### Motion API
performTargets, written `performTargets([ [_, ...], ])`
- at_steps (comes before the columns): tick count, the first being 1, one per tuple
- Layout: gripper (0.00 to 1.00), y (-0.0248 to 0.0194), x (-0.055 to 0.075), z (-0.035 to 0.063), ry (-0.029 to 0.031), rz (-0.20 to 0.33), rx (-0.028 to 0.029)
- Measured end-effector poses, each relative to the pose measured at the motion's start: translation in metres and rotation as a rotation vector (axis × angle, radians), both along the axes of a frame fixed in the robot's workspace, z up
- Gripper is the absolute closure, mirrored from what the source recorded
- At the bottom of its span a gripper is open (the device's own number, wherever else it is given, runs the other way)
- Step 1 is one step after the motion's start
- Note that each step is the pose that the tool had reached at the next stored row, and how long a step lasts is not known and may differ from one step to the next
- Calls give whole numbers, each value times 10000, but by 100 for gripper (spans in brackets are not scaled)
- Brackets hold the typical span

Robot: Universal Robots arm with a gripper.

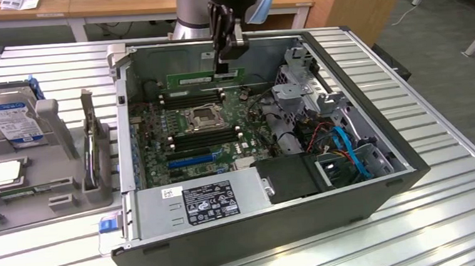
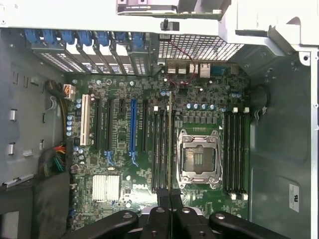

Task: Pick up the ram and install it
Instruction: 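Pick up the ram and move it above insertion slot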

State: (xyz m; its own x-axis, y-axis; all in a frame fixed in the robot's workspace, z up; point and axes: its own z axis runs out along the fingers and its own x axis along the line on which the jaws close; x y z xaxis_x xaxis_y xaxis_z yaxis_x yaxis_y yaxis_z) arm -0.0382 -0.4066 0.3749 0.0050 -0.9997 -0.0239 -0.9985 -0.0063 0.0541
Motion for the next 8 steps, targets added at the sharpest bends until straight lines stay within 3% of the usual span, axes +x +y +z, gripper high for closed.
performTargets([
  [8,89,0,0,-107,0,0,0],
])
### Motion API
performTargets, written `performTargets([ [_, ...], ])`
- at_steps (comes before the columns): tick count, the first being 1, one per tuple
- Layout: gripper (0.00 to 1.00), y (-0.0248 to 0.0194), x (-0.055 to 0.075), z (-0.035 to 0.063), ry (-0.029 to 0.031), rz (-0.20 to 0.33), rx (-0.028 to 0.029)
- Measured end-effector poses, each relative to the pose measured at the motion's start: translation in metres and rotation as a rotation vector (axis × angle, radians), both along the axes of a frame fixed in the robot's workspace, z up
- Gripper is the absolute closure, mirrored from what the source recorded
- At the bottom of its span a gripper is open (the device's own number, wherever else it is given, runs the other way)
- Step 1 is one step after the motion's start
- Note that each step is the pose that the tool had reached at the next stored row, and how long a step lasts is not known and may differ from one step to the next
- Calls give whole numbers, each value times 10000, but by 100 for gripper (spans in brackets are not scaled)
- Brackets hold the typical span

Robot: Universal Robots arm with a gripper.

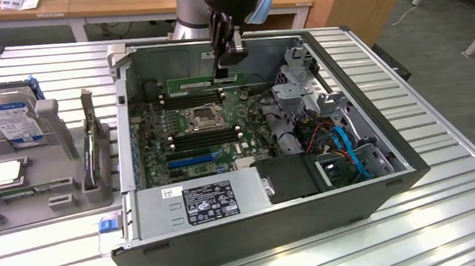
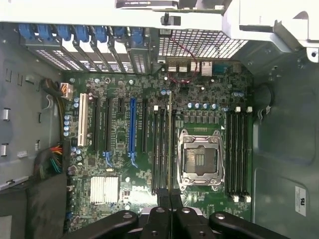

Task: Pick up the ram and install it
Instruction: 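Pick up the ram and move it above insertion slot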

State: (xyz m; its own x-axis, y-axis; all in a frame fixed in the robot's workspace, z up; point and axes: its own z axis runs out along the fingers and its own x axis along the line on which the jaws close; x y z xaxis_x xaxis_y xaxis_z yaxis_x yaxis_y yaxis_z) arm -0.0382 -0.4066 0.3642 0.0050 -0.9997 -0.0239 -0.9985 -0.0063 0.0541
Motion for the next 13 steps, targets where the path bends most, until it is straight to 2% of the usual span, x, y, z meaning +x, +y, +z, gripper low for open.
performTargets([
  [13,89,0,0,-196,0,0,0],
])
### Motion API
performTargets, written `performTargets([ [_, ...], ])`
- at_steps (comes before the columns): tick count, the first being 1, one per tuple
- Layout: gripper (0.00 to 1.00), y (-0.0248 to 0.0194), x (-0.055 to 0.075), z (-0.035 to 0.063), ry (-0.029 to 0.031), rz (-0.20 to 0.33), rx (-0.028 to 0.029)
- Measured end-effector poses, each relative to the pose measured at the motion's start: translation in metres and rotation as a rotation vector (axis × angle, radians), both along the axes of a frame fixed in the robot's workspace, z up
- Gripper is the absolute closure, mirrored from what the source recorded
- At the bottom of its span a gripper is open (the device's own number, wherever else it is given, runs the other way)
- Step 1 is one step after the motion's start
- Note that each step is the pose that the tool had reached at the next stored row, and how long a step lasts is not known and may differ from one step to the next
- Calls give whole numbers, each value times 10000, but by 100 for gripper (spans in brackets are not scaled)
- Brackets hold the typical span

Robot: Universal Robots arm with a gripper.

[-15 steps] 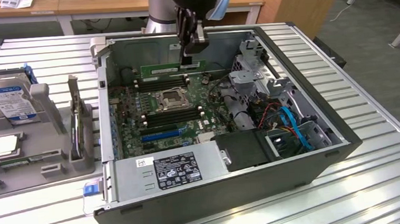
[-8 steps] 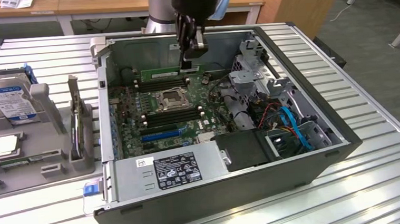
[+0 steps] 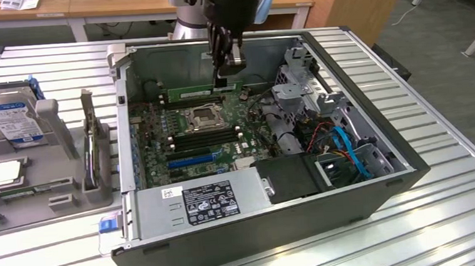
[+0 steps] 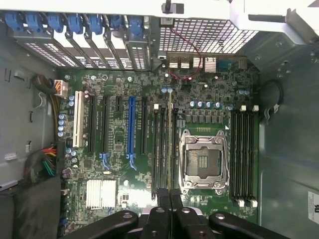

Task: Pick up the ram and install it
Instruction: 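Pick up the ram and move it above insertion slot, then insert the ram into the slot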

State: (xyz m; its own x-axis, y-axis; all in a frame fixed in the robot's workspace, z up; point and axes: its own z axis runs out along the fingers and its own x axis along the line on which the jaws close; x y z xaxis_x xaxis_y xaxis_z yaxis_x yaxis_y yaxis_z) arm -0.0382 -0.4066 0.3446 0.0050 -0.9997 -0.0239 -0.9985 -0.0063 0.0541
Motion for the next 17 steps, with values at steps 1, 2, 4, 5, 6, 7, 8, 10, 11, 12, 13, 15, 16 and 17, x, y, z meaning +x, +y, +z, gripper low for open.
performTargets([
  [1,89,0,0,-12,-1,0,1],
  [2,89,0,0,-24,0,0,1],
  [4,89,0,0,-50,-1,0,0],
  [5,89,0,0,-62,0,0,1],
  [6,89,0,0,-75,-1,0,1],
  [7,89,0,0,-86,-1,0,1],
  [8,89,0,0,-97,0,0,1],
  [10,89,0,0,-115,0,0,1],
  [11,89,0,0,-119,0,0,-1],
  [12,89,0,0,-119,1,0,-2],
  [13,89,0,0,-119,1,0,-2],
  [15,89,0,0,-120,-1,0,0],
  [16,89,0,0,-120,-1,0,1],
  [17,89,0,0,-120,0,0,1],
])
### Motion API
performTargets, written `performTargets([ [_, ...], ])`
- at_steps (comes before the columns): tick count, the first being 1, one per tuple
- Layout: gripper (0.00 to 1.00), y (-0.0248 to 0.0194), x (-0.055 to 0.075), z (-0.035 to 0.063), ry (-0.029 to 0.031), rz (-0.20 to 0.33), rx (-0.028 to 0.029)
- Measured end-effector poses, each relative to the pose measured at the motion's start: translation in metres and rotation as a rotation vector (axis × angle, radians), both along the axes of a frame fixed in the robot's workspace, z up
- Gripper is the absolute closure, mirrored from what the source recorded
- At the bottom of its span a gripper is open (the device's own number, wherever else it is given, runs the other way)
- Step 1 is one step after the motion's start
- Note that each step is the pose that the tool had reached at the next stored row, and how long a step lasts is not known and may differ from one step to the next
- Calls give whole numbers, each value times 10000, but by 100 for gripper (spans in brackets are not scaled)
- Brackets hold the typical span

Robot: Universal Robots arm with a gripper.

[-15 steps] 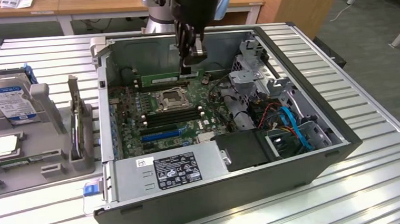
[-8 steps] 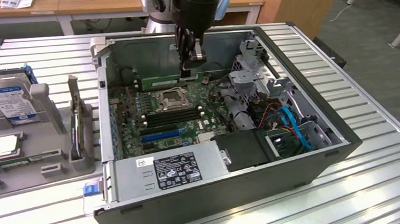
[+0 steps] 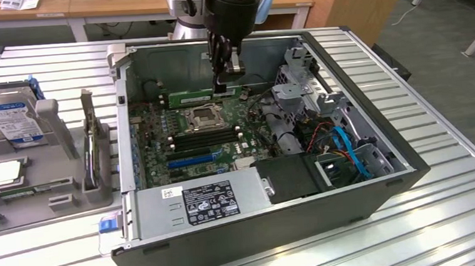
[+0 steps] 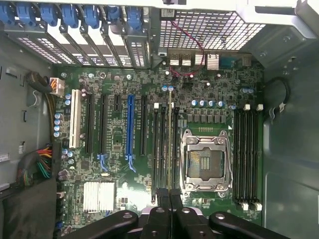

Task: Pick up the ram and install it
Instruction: 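Insert the ram into the slot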

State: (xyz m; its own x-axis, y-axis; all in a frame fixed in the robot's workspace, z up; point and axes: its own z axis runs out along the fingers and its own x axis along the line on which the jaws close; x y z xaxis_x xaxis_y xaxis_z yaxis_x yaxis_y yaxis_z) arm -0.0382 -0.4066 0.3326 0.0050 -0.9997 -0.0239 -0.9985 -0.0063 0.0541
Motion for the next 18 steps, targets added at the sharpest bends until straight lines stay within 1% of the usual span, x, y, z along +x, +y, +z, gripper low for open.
performTargets([
  [8,89,0,0,-17,-1,1,2],
  [18,89,0,0,-130,0,1,1],
])
